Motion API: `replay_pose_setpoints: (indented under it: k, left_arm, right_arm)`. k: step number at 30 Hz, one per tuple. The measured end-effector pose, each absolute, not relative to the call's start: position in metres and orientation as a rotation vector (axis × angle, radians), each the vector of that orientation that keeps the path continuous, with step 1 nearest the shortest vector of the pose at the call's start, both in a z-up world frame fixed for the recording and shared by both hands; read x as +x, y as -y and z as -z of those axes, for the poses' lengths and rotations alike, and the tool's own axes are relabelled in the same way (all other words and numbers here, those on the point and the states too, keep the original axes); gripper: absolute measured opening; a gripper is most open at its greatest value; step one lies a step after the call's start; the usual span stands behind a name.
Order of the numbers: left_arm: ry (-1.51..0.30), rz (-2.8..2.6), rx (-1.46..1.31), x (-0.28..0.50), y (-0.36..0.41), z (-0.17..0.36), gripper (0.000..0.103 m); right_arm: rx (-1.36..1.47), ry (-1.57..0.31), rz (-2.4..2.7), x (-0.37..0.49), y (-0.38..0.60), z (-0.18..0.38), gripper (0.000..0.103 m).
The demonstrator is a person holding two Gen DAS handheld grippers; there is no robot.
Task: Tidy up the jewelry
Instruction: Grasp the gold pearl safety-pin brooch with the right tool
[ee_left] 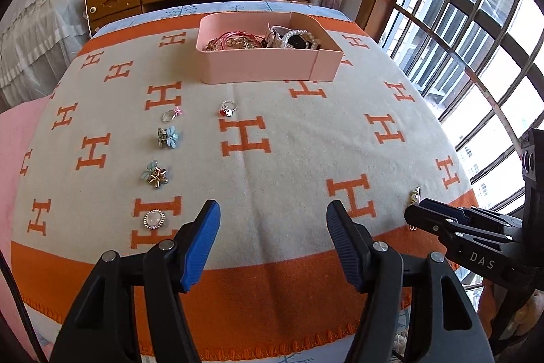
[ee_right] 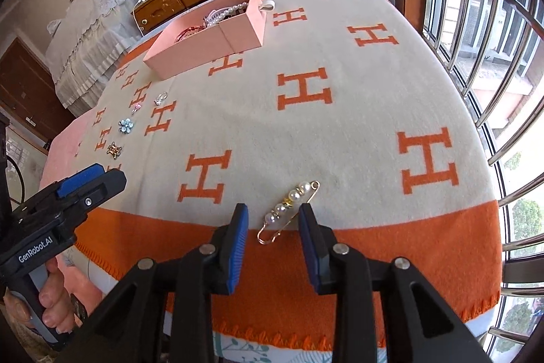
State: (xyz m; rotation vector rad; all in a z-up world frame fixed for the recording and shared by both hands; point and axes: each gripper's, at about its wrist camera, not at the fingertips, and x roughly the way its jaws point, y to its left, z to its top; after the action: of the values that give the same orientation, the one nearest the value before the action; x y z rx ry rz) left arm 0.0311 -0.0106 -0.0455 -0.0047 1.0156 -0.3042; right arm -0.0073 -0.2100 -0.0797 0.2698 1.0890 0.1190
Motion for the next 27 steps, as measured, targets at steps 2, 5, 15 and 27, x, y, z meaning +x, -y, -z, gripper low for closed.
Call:
replay_pose_setpoints:
  k: [2, 5, 15, 27]
  left_arm:
    - [-1.014, 0.297, -0.009, 0.033, 0.008, 0.046, 0.063]
    - [-1.013, 0.285, -0.026, 0.038, 0.001, 0.045, 0.063]
    - [-1.025, 0.250, -0.090, 0.045, -0.021, 0.048, 0.064]
    - [-0.997, 0.216, -0.103, 0.050, -0.040, 0.040, 0.064]
  right_arm:
    - [0.239, -1.083, -0.114, -0.002, 0.206, 0.080, 0.031]
    - [0.144, -1.070, -0.107, 0.004, 0.195, 0.081, 0.031]
    - [-0.100, -1.048, -0.110, -0.002, 0.175, 0.082, 0.014]
    - [0.094, -1.034, -0.197, 0.003, 0.191, 0.076, 0.007]
